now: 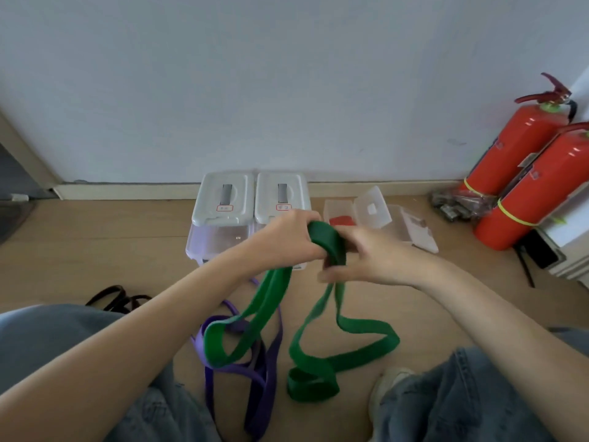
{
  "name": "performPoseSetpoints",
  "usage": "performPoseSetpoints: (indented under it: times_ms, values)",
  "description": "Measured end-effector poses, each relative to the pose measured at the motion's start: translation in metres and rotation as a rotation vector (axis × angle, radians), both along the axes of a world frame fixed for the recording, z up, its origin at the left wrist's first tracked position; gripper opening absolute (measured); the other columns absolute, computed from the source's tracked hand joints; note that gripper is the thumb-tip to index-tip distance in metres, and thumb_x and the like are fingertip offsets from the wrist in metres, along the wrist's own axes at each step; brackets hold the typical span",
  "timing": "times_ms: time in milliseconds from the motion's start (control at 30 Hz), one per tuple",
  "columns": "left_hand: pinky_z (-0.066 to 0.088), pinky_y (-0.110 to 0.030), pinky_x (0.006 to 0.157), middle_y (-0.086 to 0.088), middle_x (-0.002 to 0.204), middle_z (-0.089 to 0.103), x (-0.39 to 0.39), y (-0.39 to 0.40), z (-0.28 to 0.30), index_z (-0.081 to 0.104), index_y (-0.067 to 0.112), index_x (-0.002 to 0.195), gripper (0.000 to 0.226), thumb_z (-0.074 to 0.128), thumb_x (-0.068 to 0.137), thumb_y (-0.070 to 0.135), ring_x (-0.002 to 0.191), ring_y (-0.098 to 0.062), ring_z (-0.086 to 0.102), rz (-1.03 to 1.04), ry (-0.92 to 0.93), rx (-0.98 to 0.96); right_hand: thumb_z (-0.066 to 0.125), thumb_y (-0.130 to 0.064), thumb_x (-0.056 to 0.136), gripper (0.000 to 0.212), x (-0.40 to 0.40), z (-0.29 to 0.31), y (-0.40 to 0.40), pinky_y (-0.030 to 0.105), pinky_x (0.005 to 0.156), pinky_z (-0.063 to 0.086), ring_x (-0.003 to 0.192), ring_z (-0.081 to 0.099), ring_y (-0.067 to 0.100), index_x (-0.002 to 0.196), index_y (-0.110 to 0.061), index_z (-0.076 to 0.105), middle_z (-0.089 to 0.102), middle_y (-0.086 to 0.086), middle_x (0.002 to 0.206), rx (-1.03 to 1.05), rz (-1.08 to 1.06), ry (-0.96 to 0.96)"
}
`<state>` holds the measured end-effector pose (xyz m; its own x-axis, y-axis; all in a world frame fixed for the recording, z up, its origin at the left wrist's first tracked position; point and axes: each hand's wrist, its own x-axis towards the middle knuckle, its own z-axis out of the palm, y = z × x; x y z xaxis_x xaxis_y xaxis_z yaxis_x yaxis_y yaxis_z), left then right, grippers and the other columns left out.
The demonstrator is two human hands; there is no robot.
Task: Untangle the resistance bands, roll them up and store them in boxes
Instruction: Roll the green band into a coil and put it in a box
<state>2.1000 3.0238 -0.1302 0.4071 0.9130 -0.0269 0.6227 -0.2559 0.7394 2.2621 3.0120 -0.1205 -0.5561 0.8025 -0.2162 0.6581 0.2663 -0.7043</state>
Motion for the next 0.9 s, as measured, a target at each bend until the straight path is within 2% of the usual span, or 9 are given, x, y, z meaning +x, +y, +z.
performPoseSetpoints:
  times_ms: [133,267,333,400,467,567,633,700,900]
  values:
    - [0.033,-0.013,0.048,0.007,0.058,0.042,-0.009,0.005,-0.018,0.039,0.023,0.061,0.031,0.063,0.075,0.011,0.053,-0.006,0.039,0.039,0.016,0.084,0.065,-0.011,0.077,0.017,-0.006,0.002,0.003,0.029,0.061,0.036,0.061,0.048,0.011,0.070,-0.021,0.053,0.050,-0.002,0.064,0.100,-0.188,0.103]
    - [0.035,-0.024,0.056,0.006,0.066,0.043,-0.017,-0.004,-0.058,0.038,0.022,0.068,0.028,0.062,0.077,0.013,0.060,-0.013,0.042,-0.094,0.164,-0.073,0.061,0.001,0.074,0.017,0.007,0.019,0.007,0.022,0.065,0.050,0.068,0.060,0.014,0.088,-0.007,0.060,0.063,0.004,0.075,-0.210,-0.310,0.822]
    - [0.037,-0.027,0.059,0.005,0.069,0.044,-0.021,-0.003,-0.069,0.037,0.024,0.071,0.028,0.060,0.081,0.013,0.064,-0.017,0.046,-0.094,0.177,-0.078,0.057,-0.001,0.072,0.014,0.014,0.023,0.010,0.021,0.062,0.049,0.063,0.059,0.012,0.084,-0.007,0.061,0.062,0.002,0.070,-0.160,-0.329,0.854]
    - [0.047,-0.024,0.061,0.003,0.069,0.050,-0.028,0.003,-0.064,0.038,0.024,0.071,0.028,0.057,0.085,0.010,0.066,-0.017,0.057,-0.046,0.118,-0.080,0.059,-0.003,0.079,0.011,0.024,0.017,0.016,0.025,0.066,0.048,0.066,0.060,0.010,0.087,-0.011,0.063,0.063,0.002,0.072,-0.032,-0.376,0.548]
    - [0.049,-0.019,0.057,0.006,0.059,0.056,-0.037,0.012,-0.051,0.043,0.019,0.069,0.025,0.055,0.087,0.006,0.056,-0.009,0.062,0.066,-0.079,-0.104,0.064,-0.014,0.083,0.012,0.036,0.009,0.023,0.029,0.070,0.048,0.076,0.063,0.014,0.094,-0.016,0.063,0.068,0.005,0.085,0.048,-0.307,-0.074]
    - [0.048,-0.021,0.052,0.007,0.047,0.057,-0.036,0.013,-0.031,0.046,0.017,0.071,0.020,0.055,0.082,0.003,0.047,-0.006,0.060,0.094,-0.231,-0.076,0.072,-0.033,0.078,0.062,0.042,-0.010,0.017,0.028,0.088,0.046,0.108,0.057,0.017,0.133,-0.019,0.047,0.056,0.001,0.130,-0.112,-0.111,-0.667]
    - [0.045,-0.015,0.047,0.007,0.053,0.057,-0.024,0.003,-0.026,0.046,0.020,0.071,0.021,0.060,0.077,0.006,0.044,0.001,0.057,0.003,-0.113,-0.052,0.076,-0.041,0.072,0.094,0.026,-0.015,0.008,0.024,0.099,0.036,0.129,0.039,0.009,0.147,-0.028,0.020,0.036,-0.008,0.147,-0.147,-0.075,-0.426]
    - [0.042,-0.012,0.045,0.008,0.065,0.056,-0.011,-0.003,-0.027,0.048,0.021,0.076,0.019,0.062,0.075,0.009,0.044,0.005,0.054,-0.051,-0.056,-0.035,0.079,-0.040,0.068,0.101,0.005,-0.015,0.002,0.013,0.095,0.034,0.125,0.037,-0.001,0.146,-0.031,0.016,0.040,-0.013,0.140,-0.155,-0.050,-0.096]
    - [0.038,-0.017,0.052,0.008,0.067,0.048,-0.013,0.004,-0.034,0.049,0.015,0.086,0.015,0.062,0.078,0.011,0.054,-0.003,0.048,-0.024,-0.029,-0.025,0.060,0.003,0.082,0.035,-0.005,-0.004,0.006,0.036,0.079,0.053,0.089,0.063,0.024,0.104,-0.018,0.044,0.064,0.004,0.097,0.007,-0.295,0.295]
